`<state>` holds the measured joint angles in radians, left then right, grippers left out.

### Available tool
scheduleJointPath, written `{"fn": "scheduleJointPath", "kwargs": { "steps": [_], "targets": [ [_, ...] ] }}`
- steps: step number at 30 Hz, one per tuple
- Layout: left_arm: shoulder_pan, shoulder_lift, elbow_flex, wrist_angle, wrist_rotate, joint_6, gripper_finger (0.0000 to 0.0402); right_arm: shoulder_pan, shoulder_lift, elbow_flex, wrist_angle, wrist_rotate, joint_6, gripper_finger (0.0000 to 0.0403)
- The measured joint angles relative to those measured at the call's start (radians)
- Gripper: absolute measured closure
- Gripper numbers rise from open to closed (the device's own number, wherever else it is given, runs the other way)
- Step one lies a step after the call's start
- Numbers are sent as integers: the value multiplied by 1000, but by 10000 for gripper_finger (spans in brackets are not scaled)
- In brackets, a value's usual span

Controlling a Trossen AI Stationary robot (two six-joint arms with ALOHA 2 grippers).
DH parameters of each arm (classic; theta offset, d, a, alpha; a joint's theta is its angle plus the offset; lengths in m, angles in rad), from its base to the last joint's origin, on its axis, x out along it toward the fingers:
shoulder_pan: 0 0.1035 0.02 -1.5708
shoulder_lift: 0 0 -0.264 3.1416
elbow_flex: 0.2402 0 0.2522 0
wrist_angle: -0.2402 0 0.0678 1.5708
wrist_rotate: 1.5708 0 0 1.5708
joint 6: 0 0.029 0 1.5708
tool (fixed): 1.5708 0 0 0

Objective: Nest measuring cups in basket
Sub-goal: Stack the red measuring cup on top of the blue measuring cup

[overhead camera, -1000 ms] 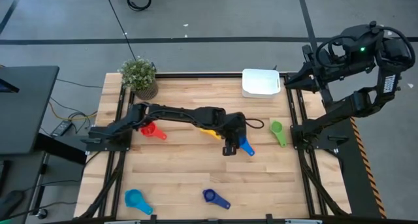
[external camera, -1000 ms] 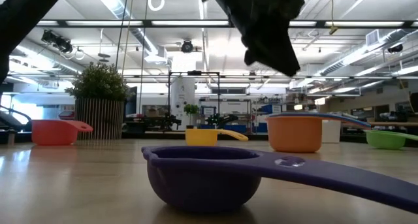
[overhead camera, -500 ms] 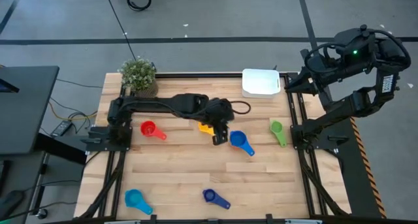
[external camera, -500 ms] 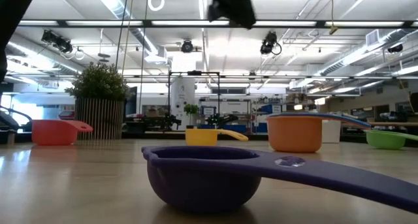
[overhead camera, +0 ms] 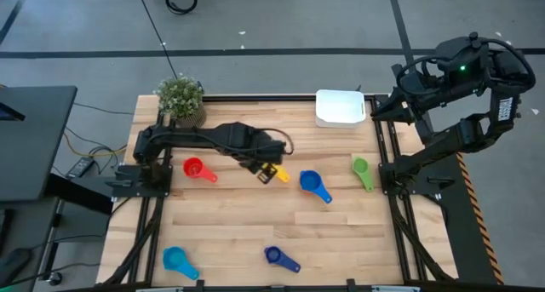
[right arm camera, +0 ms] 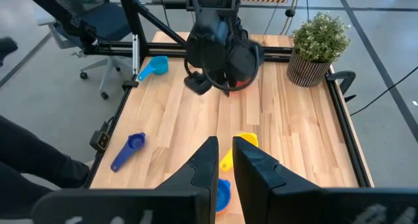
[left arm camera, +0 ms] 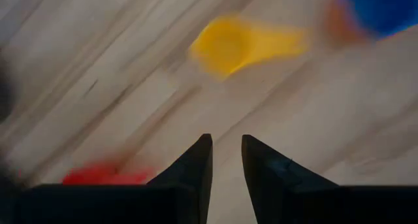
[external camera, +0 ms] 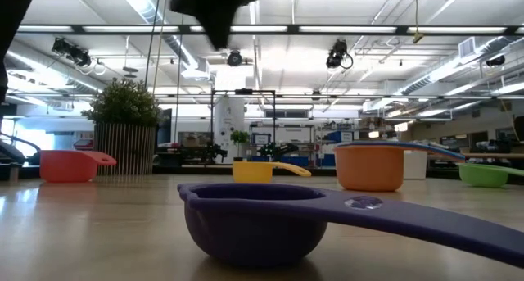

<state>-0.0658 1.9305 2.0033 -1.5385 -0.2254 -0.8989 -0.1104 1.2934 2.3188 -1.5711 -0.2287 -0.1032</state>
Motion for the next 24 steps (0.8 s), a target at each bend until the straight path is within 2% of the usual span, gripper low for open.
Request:
{"fn": "scheduleJointPath", "kwargs": {
  "steps": [1,7,11,17,24],
  "targets": [
    [-3,0,0,-41,0,-39,313,0,0,0,0,0,-2,351],
    [-24,-39,-13,-39,-29,-173,313,0,0,0,0,0,-3,351],
    [-42,-74,-72,-33,-55,-272,313,0,0,0,0,0,-5,351],
    [-77,-192,-273,-27,-60,-426,313,0,0,0,0,0,-5,351],
    [-106,-368,-522,-34,-52,-706,313,0,1,0,8,0,-5,351]
  ]
}}
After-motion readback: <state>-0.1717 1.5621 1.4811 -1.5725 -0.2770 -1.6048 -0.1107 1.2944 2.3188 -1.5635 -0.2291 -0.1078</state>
